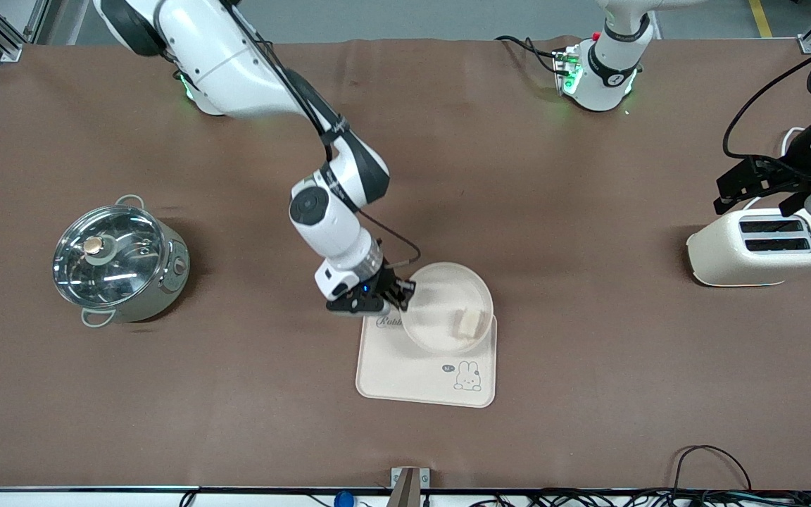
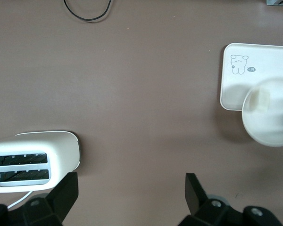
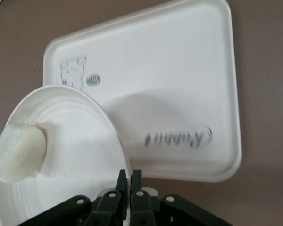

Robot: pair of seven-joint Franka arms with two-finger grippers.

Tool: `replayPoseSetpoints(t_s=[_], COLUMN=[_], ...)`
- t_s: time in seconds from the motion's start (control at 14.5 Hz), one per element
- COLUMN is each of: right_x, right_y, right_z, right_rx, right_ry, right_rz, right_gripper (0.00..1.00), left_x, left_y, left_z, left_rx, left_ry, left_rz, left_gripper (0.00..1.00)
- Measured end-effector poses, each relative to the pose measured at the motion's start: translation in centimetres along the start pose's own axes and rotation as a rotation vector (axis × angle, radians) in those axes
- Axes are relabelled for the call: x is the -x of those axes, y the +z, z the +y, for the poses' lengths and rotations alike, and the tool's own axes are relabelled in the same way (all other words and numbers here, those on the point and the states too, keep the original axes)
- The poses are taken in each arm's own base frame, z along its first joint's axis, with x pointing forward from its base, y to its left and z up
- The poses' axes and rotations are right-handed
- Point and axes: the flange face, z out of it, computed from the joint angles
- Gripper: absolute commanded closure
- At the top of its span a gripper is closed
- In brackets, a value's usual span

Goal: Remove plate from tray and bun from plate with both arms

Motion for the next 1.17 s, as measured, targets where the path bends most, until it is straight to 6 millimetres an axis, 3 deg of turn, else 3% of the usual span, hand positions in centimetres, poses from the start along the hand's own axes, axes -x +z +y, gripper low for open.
replayPoseSetpoints(t_s=[0.21,0.41,0.48,0.55,0.62,0.76,0.9,1.03,1.17], right_x=[5.9,8.7,9.0,9.1,9.0,8.9,8.7,7.7,4.4], right_y=[1.3,2.7,2.8,2.8,2.8,2.8,2.5,1.0,-2.9], right_z=[2.0,3.1,3.1,3.1,3.2,3.3,3.2,2.9,3.2], right_rx=[0.012,0.036,0.039,0.040,0.040,0.041,0.040,0.061,0.092], right_ry=[-0.061,-0.101,-0.108,-0.110,-0.110,-0.108,-0.103,-0.085,-0.047], right_rz=[0.001,-0.026,-0.031,-0.032,-0.031,-0.029,-0.028,-0.061,-0.101], right_gripper=[1.00,0.99,0.77,0.17,0.00,0.00,0.00,0.00,0.00], left_x=[0.8,1.9,2.1,2.2,2.2,2.3,2.6,2.7,2.9], left_y=[0.1,0.9,1.0,1.0,1.1,1.3,2.3,4.6,8.3], left_z=[1.1,1.2,1.3,1.4,1.6,2.0,3.9,8.2,14.4], left_rx=[0.000,-0.001,0.008,0.018,0.029,0.050,0.068,0.069,0.075], left_ry=[0.020,0.023,0.022,0.021,0.020,-0.003,-0.034,-0.071,-0.127], left_rz=[-0.047,-0.147,-0.160,-0.168,-0.172,-0.183,-0.207,-0.198,-0.190], left_gripper=[0.00,0.00,0.00,0.00,0.00,0.00,0.00,0.00,0.00])
